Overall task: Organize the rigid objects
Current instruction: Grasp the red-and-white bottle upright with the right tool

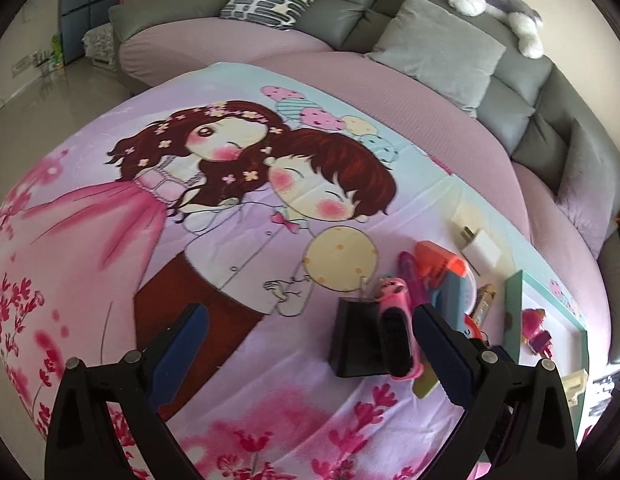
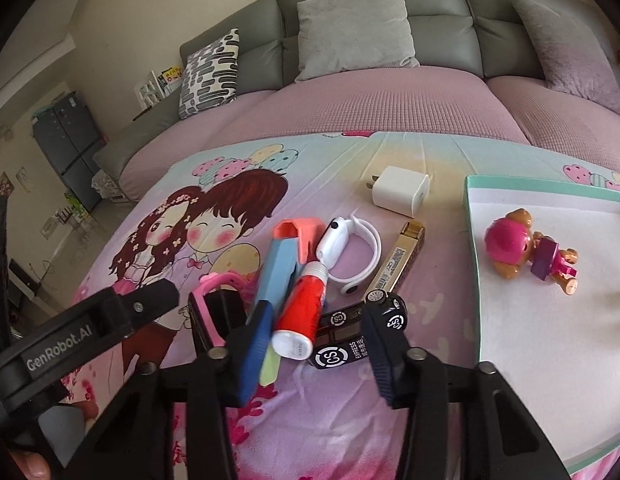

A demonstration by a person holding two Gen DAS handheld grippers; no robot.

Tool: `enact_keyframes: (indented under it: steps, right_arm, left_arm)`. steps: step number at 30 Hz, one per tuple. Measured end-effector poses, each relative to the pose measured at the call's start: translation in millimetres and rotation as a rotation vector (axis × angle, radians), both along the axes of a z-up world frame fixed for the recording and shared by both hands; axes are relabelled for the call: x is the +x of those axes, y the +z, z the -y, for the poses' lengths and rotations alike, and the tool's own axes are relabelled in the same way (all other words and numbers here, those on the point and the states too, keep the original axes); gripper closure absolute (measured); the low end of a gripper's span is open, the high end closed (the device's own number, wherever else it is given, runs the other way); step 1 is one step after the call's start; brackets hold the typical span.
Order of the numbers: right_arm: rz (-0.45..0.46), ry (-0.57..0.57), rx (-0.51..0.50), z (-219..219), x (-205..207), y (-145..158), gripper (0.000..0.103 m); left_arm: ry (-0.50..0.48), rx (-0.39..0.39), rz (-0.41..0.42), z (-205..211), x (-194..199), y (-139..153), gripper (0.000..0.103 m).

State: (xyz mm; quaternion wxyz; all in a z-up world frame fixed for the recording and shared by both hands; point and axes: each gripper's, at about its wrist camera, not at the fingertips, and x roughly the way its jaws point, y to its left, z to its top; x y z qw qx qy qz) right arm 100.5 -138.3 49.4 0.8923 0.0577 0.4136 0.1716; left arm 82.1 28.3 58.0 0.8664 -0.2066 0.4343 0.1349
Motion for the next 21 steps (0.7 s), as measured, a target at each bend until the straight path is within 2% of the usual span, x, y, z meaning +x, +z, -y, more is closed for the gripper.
enact_keyframes:
  steps: [3,5,6,12,14,21]
  right_arm:
    - [-0.016,0.004,0.004,0,1,-3,0.071]
    - [-0.019,0.005,0.016,2,2,-5,0.074]
    - [-0.022,0.004,0.018,2,2,-5,0.076]
    - [-0.032,0.012,0.025,3,4,-8,0.076]
    - [-0.04,0.011,0.019,4,5,-10,0.076]
    - [-0.038,0.015,0.002,4,4,-11,0.076]
  left_arm:
    - [-0.02,0.017,-0.008,7,2,-1,0.005]
    - [-0.033,0.013,-0.014,10,4,-3,0.015]
    - [-0.039,0.011,-0.018,11,5,-4,0.017]
    - [-0.078,0.032,-0.017,20,8,-4,0.019]
    - [-0.094,0.035,-0.027,24,9,-5,0.025]
    - [-0.136,0.023,-0.03,34,14,-7,0.035]
